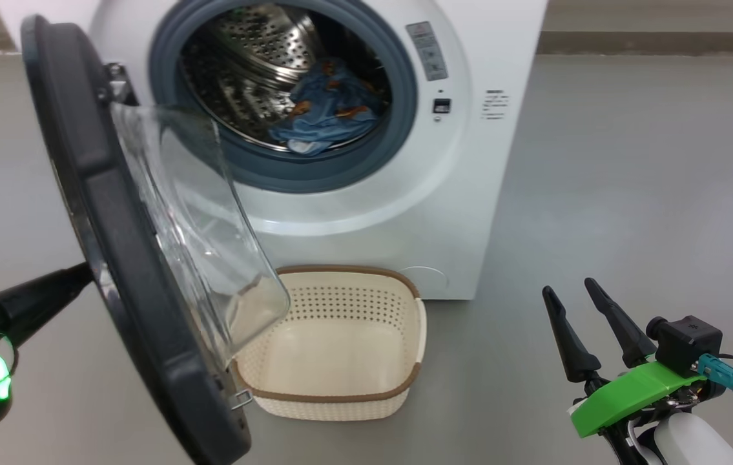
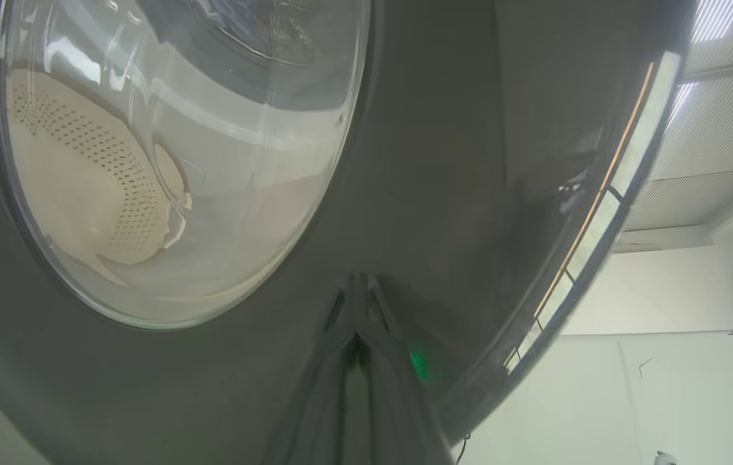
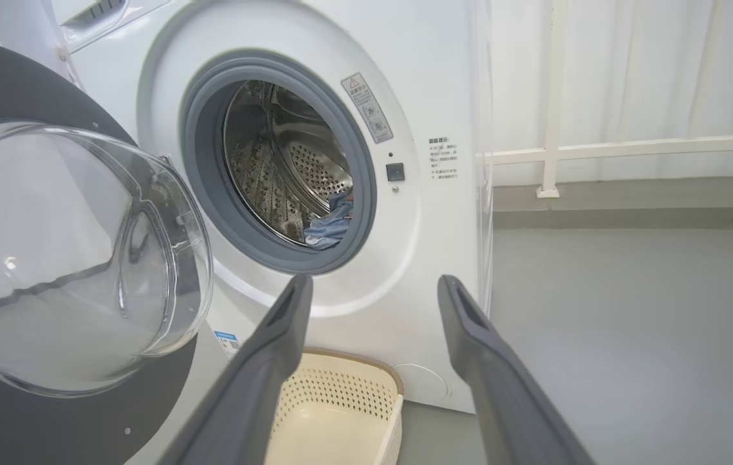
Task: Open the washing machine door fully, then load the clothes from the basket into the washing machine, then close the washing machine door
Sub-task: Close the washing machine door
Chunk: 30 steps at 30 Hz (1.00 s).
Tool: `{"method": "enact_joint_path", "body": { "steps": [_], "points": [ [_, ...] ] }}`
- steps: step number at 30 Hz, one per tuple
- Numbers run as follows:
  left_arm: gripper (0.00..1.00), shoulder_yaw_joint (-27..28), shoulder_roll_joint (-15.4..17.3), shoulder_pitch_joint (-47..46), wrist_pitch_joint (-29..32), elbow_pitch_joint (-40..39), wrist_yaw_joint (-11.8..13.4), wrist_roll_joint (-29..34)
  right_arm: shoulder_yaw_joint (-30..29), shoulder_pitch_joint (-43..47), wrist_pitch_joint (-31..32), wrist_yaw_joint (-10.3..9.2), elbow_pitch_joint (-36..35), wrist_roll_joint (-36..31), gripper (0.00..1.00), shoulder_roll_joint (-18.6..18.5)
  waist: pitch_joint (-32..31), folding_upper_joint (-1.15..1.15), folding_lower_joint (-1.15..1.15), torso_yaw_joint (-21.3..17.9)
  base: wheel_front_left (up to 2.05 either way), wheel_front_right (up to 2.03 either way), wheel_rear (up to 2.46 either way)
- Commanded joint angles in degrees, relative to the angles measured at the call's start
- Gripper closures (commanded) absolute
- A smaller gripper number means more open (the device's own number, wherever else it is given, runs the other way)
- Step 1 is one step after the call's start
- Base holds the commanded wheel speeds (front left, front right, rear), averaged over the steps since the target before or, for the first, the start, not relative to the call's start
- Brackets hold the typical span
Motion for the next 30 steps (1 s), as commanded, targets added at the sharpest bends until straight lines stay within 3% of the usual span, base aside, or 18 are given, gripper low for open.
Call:
{"method": "enact_joint_path", "body": {
  "steps": [1, 18, 30],
  "points": [
    [1.0, 0.9, 0.8, -1.0, -0.1, -2.1, -0.8, -0.3, 0.4, -1.1, -0.5, 0.33, -1.6, 0.0, 0.0, -0.3, 0.3, 0.0, 0.0, -3.2, 0.0, 0.0, 0.0],
    [1.0, 1.7, -3.5, -3.1, -5.8, -0.8, -3.0, 0.0, 0.4, -1.7, -0.5, 0.33, -1.7, 0.1, 0.0, -0.2, 1.6, 0.0, 0.0, -12.9, 0.0, 0.0, 0.0],
    [1.0, 2.7, -5.3, -7.2, -9.7, 1.0, -5.3, -0.4, -0.2, -2.4, -0.5, 0.33, -2.1, 0.1, 0.0, 0.3, 3.5, 0.0, 0.0, -16.4, 0.0, 0.0, 0.0]
  ]
}}
